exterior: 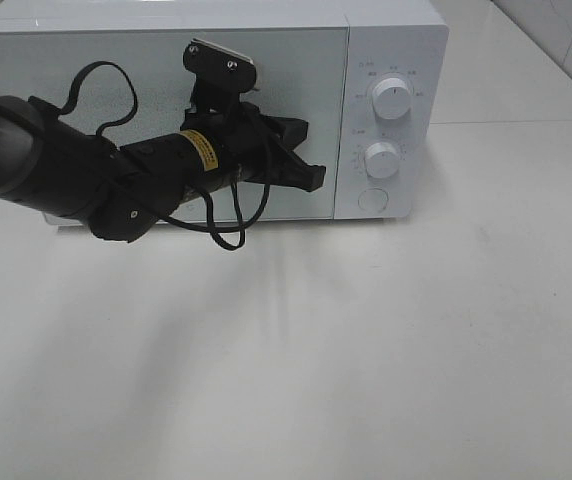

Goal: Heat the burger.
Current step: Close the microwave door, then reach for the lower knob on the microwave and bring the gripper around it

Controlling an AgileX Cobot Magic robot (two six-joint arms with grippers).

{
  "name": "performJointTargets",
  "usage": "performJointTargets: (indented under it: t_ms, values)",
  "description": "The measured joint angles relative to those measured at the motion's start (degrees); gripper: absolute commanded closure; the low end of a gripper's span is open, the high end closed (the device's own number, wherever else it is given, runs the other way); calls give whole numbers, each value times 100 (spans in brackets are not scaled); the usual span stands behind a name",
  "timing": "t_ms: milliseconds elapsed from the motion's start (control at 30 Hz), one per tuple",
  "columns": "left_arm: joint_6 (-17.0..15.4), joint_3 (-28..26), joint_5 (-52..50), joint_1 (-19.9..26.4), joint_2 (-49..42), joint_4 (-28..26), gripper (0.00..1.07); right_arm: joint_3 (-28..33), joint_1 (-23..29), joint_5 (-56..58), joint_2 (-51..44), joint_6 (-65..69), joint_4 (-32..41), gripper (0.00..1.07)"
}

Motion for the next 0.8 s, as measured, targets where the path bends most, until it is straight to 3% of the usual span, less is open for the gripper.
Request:
performJointTargets:
  t_ms: [100, 233, 300, 333, 367, 400, 433, 467, 500, 533, 567, 667, 800]
  values:
    - [-34, 74, 29, 0, -57, -74, 107, 0, 0, 0, 0, 0, 0, 32]
    - [-120, 653, 34, 74, -516, -550, 107, 0, 0, 0, 0, 0, 0, 32]
    - [-143, 974, 40, 92, -745, -676, 101, 0, 0, 0, 0, 0, 0, 32]
    - [-166, 1123, 74, 80, -882, -676, 93, 0, 0, 0, 0, 0, 0, 32]
    - [-206, 1381, 258, 40, -1157, -676, 69, 0, 0, 0, 0, 0, 0, 32]
    - [-206, 1381, 258, 40, -1157, -676, 69, 0, 0, 0, 0, 0, 0, 32]
    - [-246, 1593, 527, -17, -1398, -676, 39, 0, 0, 0, 0, 0, 0, 32]
    - [-246, 1593, 527, -17, -1398, -676, 39, 0, 0, 0, 0, 0, 0, 32]
    - [-252, 1673, 676, -29, -1495, -676, 26, 0, 0, 0, 0, 0, 0, 32]
    - [-252, 1673, 676, -29, -1495, -676, 26, 0, 0, 0, 0, 0, 0, 32]
    - [-315, 1811, 1146, -57, -1707, -682, 5, 0, 0, 0, 0, 0, 0, 32]
    - [-413, 1851, 2458, -69, -2120, -733, 6, 0, 0, 0, 0, 0, 0, 32]
    - [-418, 1851, 3403, -69, -2458, -745, 6, 0, 0, 0, 0, 0, 0, 32]
